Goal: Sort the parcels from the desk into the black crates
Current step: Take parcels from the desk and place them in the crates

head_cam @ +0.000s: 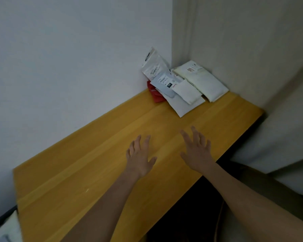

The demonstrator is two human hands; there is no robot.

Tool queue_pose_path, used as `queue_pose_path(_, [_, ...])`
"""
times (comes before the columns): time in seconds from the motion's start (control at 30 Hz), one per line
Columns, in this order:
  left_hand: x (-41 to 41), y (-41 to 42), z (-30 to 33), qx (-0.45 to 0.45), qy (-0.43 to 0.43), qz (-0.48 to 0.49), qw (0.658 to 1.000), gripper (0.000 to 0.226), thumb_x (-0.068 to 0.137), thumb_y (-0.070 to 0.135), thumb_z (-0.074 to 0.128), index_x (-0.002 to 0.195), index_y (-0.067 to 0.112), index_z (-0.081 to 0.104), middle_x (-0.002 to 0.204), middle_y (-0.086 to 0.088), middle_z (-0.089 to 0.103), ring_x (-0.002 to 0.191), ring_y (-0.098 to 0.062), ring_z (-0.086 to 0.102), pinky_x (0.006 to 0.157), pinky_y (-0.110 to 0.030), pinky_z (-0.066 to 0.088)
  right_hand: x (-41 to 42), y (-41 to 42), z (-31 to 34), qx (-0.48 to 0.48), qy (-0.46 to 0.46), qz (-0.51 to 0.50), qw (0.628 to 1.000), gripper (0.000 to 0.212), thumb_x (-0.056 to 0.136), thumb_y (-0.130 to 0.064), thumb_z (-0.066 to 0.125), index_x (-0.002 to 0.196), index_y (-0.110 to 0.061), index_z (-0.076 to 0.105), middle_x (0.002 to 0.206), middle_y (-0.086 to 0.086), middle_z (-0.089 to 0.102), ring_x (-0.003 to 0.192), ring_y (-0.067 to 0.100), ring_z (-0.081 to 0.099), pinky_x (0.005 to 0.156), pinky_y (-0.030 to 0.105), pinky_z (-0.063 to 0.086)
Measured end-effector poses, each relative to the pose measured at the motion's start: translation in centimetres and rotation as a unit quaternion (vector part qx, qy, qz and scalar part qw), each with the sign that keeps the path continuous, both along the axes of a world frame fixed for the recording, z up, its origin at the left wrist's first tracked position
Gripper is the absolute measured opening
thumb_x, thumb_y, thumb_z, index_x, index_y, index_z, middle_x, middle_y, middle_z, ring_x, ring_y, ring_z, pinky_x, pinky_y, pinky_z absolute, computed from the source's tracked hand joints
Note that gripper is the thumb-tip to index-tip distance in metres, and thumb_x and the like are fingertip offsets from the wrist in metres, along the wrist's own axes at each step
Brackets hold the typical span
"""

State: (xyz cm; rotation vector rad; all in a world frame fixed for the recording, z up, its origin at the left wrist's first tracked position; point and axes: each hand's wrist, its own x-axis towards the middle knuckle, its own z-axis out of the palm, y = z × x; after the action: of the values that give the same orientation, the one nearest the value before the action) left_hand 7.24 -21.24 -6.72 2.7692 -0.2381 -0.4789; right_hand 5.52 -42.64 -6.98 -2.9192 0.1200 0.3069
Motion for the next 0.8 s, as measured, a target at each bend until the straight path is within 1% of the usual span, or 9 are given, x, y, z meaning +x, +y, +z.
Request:
queue_pose_path(0.13, [2.4,-1.7,-1.0,0.013,-0.007,-0.014,1.000,0.079,0.098,0.045,0.051,0.155,0.033,-0.003,0.161,-0.004,-0.006,0.148,-0.033,0.004,0.117,-0.050,0.017,0.8,-1.4,-1.2,0.013,0.026,-0.022,0.999,0.083,0.098,-0.044,0.052,0.154,-0.040,-0.008,0.161,0.007,-0.019,0.149,0.036,0.001,0.116,0.061,0.017])
queue_pose_path(0.27, [5.6,-3.7,-1.7,0.021,0.011,-0.022,0.999,0.080,0.098,0.046,0.051,0.155,0.033,-0.004,0.161,-0.006,-0.005,0.148,-0.033,0.004,0.118,-0.051,0.018,2.6,-3.9,-1.5,0.018,0.054,-0.045,0.997,0.082,0.099,-0.043,0.050,0.154,-0.041,-0.011,0.160,0.005,-0.024,0.149,0.035,-0.003,0.117,0.061,0.011])
queue_pose_path(0.47, [11.5,-6.6,-0.8,-0.004,-0.014,-0.027,1.000,0.080,0.097,0.045,0.053,0.155,0.034,-0.002,0.162,-0.005,-0.004,0.148,-0.033,0.005,0.118,-0.050,0.017,7.9,-7.1,-0.2,0.020,0.063,-0.089,0.994,0.080,0.101,-0.037,0.050,0.155,-0.039,-0.009,0.161,0.006,-0.024,0.149,0.034,-0.006,0.118,0.061,0.008])
queue_pose_path(0.57, [13.6,-7.3,-0.9,-0.008,-0.020,-0.023,0.999,0.080,0.097,0.045,0.053,0.155,0.034,-0.002,0.162,-0.005,-0.003,0.148,-0.033,0.006,0.118,-0.051,0.018,9.9,-7.2,-0.2,0.018,0.053,-0.078,0.995,0.080,0.100,-0.036,0.051,0.155,-0.040,-0.007,0.161,0.006,-0.021,0.149,0.034,-0.003,0.118,0.061,0.010])
queue_pose_path(0.63, [14.5,-7.8,-1.3,-0.008,-0.019,-0.015,1.000,0.080,0.097,0.045,0.052,0.155,0.034,-0.001,0.162,-0.005,-0.003,0.147,-0.033,0.006,0.117,-0.050,0.018,11.0,-7.6,-1.0,0.015,0.064,-0.063,0.996,0.081,0.100,-0.036,0.051,0.154,-0.041,-0.009,0.161,0.006,-0.021,0.149,0.034,-0.004,0.118,0.061,0.010])
queue_pose_path(0.8, [15.9,-8.6,-3.5,0.010,0.018,0.009,1.000,0.079,0.098,0.044,0.052,0.155,0.034,-0.003,0.162,-0.005,-0.005,0.148,-0.034,0.005,0.117,-0.052,0.019,15.2,-9.3,-3.4,0.022,0.103,-0.023,0.994,0.081,0.101,-0.035,0.051,0.153,-0.042,-0.011,0.162,0.009,-0.019,0.150,0.037,-0.008,0.116,0.062,0.008])
